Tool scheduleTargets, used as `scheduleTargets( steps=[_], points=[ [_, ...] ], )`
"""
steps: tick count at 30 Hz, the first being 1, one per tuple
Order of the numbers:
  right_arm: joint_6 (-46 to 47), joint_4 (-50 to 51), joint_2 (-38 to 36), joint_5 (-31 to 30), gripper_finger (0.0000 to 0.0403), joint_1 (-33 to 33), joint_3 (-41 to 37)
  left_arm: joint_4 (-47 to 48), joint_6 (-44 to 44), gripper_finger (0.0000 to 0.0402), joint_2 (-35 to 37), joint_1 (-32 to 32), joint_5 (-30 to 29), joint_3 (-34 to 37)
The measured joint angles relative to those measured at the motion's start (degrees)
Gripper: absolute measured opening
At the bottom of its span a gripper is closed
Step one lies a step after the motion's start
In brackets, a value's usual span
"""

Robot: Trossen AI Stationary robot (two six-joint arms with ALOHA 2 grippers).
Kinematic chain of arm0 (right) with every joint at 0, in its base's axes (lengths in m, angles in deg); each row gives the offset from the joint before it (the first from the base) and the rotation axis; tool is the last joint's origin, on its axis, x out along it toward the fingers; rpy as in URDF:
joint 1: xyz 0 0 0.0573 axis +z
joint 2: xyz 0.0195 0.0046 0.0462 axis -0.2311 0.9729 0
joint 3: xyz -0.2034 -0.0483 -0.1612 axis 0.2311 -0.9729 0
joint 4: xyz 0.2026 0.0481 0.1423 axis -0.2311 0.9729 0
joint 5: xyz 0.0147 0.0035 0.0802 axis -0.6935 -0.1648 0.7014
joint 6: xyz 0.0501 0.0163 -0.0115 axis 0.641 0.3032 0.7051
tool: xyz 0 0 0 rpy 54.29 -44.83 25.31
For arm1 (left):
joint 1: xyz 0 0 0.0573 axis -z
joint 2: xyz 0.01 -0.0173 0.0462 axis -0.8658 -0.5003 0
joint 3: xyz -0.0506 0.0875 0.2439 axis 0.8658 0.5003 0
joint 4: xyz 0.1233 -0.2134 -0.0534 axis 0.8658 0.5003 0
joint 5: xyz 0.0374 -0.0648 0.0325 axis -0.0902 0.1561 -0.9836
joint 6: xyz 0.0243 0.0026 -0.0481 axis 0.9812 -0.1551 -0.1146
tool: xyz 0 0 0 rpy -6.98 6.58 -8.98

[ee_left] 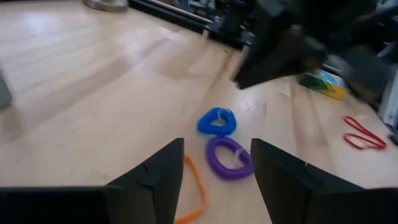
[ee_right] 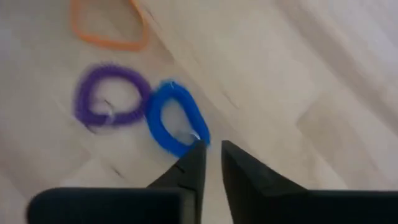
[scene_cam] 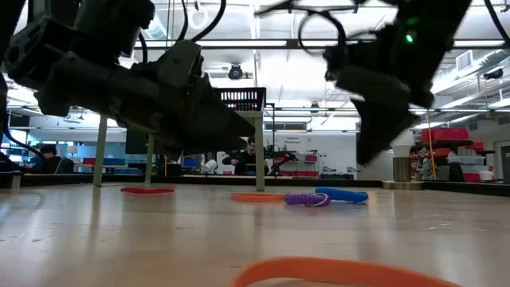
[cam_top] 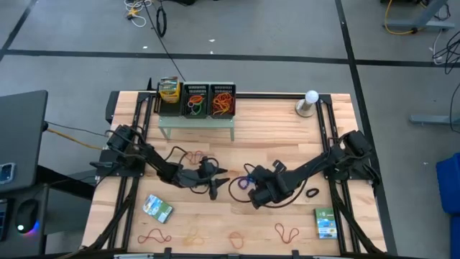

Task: Pick & Place Office Desk Supplies
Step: Put the blue spring keychain into the middle black bin on the shelf

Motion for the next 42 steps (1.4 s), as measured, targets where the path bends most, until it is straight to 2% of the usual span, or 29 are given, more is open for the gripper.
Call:
scheduleTargets(
  steps=[4, 9, 15, 18, 22, 32, 37, 42],
  points=[
    [0.60, -8.50, -1.72, 4.49, 0.0088, -2.07, -6.31, -0.44, 0.50, 0.0184, -0.02, -0.35, 2.74, -0.13],
    [-0.43, -22.40, -6.66, 6.24, 0.0114, -5.93, -16.07, -0.39, 2.58, 0.0169, -0.01, -0.20, 3.59, -0.11],
    [-3.35, -42.04, -9.62, 14.35, 0.0125, -8.77, -26.79, -0.13, 2.69, 0.0158, 0.00, -0.22, 3.61, -0.11],
    [-4.65, -47.96, -9.28, 14.94, 0.0125, -8.99, -29.16, 0.20, 2.66, 0.0156, 0.00, -0.35, 4.18, -0.11],
    [-6.02, -48.16, -9.22, 13.49, 0.0116, -8.93, -29.70, 0.26, 2.44, 0.0156, 0.00, -0.35, 4.11, -0.11],
    [-14.41, -48.98, -8.96, 11.04, 0.0028, -7.68, -29.77, 0.89, -1.40, 0.0158, 0.00, -0.90, 4.05, -0.11],
    [-18.03, -51.66, -9.04, 4.29, 0.0027, -5.63, -29.94, 0.64, -6.25, 0.0167, 0.00, -1.78, 3.75, -0.11],
    [-23.14, -55.83, -9.08, -6.61, 0.0027, -2.94, -29.92, -1.81, -12.18, 0.0196, 0.00, -3.12, 7.08, -0.10]
  ],
)
